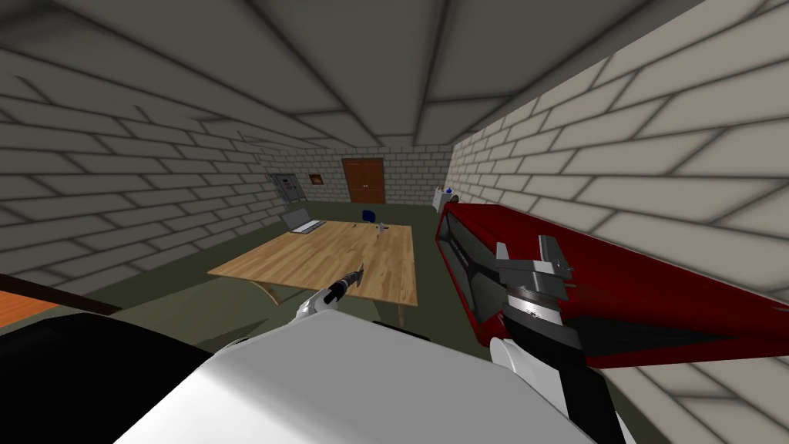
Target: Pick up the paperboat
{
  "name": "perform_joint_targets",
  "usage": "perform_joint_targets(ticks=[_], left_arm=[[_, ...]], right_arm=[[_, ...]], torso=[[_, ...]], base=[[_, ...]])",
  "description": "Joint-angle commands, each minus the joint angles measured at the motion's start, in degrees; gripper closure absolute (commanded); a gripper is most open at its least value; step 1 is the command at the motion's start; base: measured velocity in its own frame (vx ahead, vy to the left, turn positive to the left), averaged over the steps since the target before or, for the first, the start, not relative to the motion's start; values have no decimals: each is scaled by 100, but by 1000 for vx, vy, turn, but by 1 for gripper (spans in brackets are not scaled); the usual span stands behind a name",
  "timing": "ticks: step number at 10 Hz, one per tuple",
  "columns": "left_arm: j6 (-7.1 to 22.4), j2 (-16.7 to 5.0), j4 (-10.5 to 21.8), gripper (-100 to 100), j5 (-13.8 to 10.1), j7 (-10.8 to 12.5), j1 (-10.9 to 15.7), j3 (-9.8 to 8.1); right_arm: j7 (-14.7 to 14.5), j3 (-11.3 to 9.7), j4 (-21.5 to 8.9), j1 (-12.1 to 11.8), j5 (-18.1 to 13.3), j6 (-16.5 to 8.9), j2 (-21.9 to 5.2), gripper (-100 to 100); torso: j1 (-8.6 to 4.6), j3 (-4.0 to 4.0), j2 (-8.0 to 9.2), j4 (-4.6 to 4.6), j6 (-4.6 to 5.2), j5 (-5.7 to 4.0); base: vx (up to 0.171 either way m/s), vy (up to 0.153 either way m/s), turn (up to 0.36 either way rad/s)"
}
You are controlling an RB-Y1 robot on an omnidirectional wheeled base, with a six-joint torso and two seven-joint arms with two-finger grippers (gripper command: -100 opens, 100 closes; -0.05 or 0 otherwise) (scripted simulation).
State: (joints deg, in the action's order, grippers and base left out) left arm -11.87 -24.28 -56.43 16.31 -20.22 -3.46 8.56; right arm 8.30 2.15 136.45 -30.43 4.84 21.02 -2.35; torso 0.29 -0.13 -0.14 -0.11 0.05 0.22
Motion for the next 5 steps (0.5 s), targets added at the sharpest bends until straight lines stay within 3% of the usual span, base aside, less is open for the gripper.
perform_joint_targets(ticks=[1,2,5], left_arm=[[0,0,0,-100,0,0,0,0],[3,5,10,100,14,3,9,-2],[-38,22,-31,100,18,-4,39,14]], right_arm=[[0,0,0,0,0,0,0,0],[0,0,0,0,0,0,0,0],[0,-1,0,0,0,0,1,0]], torso=[[0,0,0,0,0,0],[-7,0,0,0,0,-2],[40,-29,-31,-27,-21,15]], base=[[0,12,1],[1,-1,-16],[-1,-6,-9]])
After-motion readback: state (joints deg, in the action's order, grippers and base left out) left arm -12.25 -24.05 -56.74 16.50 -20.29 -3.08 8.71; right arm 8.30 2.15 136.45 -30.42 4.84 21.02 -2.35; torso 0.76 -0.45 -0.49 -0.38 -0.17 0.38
